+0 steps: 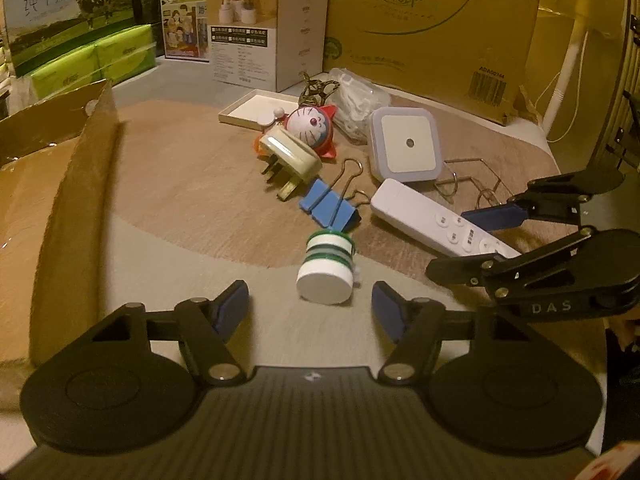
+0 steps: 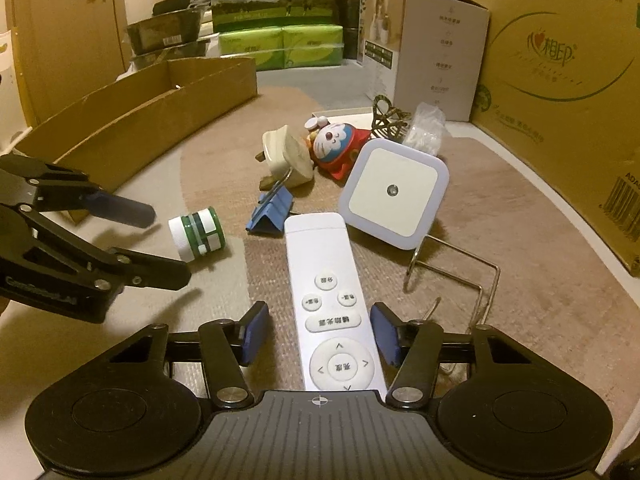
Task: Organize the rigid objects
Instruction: 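Grasp the white-and-green jar with the left tool while the right tool grasps the white remote, then carry the jar into the cardboard box and open the left tool while the right releases the remote there, then move the left tool toward the blue binder clip while the right tool approaches the wire rack, then grasp the blue binder clip with the left tool while the right tool grasps the metal wire rack, then carry the clip into the cardboard box and open the left tool while the right releases the rack there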
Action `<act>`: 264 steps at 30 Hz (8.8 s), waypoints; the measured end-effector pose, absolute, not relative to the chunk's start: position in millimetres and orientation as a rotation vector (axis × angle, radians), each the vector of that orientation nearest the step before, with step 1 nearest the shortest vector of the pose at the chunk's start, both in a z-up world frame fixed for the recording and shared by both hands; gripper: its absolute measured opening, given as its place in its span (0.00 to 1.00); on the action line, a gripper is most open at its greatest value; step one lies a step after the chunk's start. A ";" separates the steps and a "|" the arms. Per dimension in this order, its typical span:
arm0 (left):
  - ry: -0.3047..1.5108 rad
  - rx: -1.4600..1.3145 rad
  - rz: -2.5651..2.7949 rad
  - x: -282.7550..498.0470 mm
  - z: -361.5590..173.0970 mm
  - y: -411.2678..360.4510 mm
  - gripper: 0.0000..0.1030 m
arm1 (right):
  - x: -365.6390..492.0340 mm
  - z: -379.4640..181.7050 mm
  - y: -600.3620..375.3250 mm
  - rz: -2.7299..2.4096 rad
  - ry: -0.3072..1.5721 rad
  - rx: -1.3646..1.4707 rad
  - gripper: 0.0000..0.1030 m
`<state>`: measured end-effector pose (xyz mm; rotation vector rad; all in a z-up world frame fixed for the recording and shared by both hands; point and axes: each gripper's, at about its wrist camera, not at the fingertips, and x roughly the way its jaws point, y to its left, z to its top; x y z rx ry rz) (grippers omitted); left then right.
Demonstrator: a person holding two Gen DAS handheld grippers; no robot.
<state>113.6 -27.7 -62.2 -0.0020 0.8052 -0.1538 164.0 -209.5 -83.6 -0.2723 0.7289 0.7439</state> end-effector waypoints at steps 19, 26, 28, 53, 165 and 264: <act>0.791 0.043 -0.209 128.1 -62.6 -34.2 0.30 | 157.2 -80.5 -211.9 0.676 0.736 -0.214 0.38; 0.788 0.036 -0.200 113.8 -53.3 -28.7 0.30 | 143.8 -71.3 -216.8 0.649 0.728 -0.161 0.38; 0.778 0.034 -0.193 109.4 -46.7 -25.4 0.30 | 139.2 -66.2 -215.5 0.648 0.724 -0.149 0.38; 0.727 0.054 0.079 69.8 36.6 164.8 0.30 | 115.2 26.6 -30.8 0.710 0.707 0.076 0.38; 0.721 0.044 -0.153 149.6 -44.6 -33.4 0.71 | 171.9 -67.6 -237.2 0.264 0.663 0.009 0.77; 0.801 0.081 -0.267 127.4 -64.3 -39.1 0.34 | 159.1 -69.1 -217.4 0.299 0.669 -0.013 0.50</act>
